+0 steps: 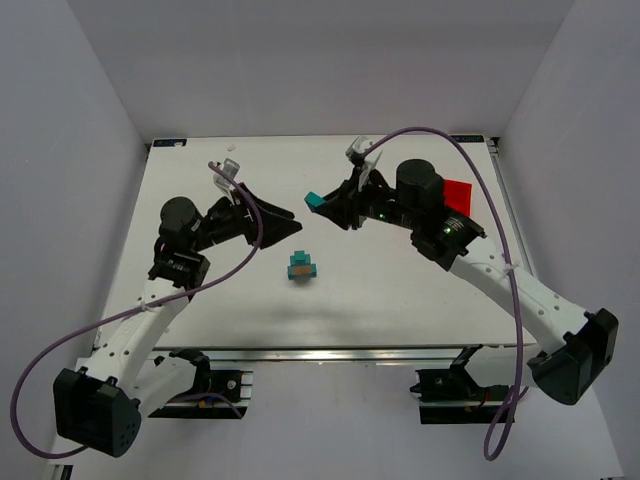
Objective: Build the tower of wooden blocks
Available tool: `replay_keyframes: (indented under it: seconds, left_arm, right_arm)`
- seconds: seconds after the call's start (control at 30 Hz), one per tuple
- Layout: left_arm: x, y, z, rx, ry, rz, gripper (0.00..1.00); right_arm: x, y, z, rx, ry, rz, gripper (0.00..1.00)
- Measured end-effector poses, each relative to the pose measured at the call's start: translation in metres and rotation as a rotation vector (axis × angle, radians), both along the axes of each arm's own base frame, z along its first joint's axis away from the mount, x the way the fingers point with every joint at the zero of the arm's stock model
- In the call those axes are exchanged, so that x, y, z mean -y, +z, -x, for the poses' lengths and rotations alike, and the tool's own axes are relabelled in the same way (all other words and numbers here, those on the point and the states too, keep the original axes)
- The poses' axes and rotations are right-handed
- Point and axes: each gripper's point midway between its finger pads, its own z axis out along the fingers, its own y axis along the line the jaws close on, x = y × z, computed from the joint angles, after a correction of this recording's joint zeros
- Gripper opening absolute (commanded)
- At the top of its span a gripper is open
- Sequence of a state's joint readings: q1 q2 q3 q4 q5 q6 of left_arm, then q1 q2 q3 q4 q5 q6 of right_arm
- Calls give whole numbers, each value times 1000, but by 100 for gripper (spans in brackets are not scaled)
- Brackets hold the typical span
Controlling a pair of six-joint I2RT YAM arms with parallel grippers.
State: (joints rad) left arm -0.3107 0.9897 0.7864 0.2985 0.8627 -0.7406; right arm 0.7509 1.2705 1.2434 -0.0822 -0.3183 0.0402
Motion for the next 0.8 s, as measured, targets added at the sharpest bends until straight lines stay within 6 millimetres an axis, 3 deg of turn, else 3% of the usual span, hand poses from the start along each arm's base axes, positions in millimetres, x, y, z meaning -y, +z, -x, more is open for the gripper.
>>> replay_keyframes:
  seconds: [0.17, 0.27, 0.43, 0.63, 0.8]
  left_arm:
    - [4, 6, 5, 74, -50, 42, 79]
    - [5, 11, 6, 110, -65, 60, 88]
    - [4, 25, 11, 182, -81, 102, 88]
    - [4, 36, 19, 227, -104, 139, 68]
    - [4, 39, 22, 233, -126, 152, 59]
  right_arm:
    - [-5, 29, 19, -93, 79, -190, 0]
    - [-11, 34, 31, -171, 165, -258, 0]
    - [-17, 42, 42, -247, 280, -315, 0]
    - [-17, 57, 53, -274, 364, -365, 0]
    - [-19, 59, 54, -272, 381, -388, 0]
